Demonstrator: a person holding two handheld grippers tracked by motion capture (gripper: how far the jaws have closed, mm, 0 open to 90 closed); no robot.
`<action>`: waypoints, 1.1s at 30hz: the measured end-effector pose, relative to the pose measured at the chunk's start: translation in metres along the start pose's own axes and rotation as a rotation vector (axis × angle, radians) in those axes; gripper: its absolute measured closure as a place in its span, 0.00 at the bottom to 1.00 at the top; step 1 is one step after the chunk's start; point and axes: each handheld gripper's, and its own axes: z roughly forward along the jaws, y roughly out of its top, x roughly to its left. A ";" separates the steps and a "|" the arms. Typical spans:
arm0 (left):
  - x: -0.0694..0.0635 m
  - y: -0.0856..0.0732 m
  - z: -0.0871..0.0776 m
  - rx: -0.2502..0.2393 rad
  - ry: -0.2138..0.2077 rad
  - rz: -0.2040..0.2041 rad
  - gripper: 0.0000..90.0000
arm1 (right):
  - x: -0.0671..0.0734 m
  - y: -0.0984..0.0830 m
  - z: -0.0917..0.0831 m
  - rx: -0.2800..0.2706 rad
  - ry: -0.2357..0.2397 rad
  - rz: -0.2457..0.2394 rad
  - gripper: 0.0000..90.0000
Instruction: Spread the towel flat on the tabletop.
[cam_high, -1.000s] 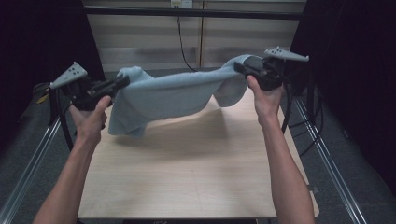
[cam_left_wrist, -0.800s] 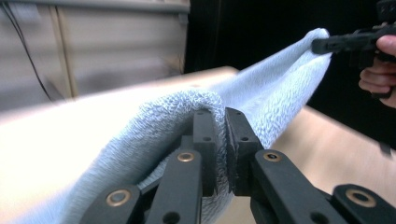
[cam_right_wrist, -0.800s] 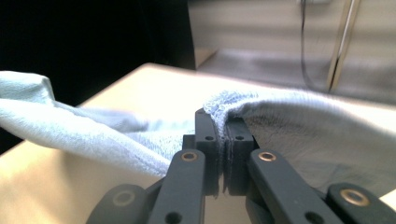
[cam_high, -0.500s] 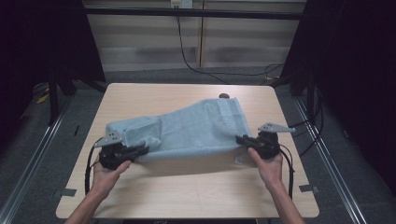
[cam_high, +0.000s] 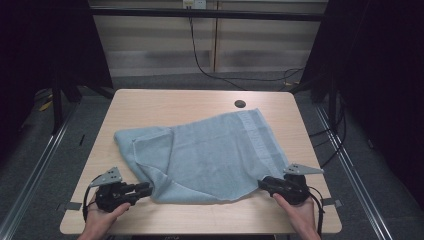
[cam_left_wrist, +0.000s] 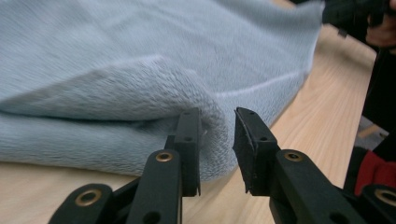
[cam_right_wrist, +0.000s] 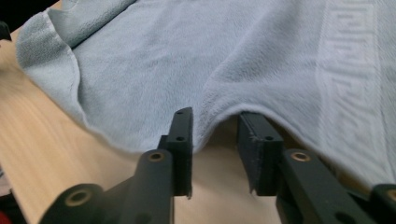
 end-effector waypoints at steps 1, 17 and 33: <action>0.000 0.000 0.000 0.000 0.000 0.000 0.79 | 0.000 -0.003 -0.003 0.011 -0.006 0.015 0.71; 0.043 0.026 0.082 0.177 0.065 0.001 0.59 | -0.041 0.008 0.024 0.062 -0.117 0.006 0.42; 0.008 0.005 0.073 0.167 0.011 0.023 0.50 | -0.067 0.029 0.064 0.099 -0.233 -0.091 0.95</action>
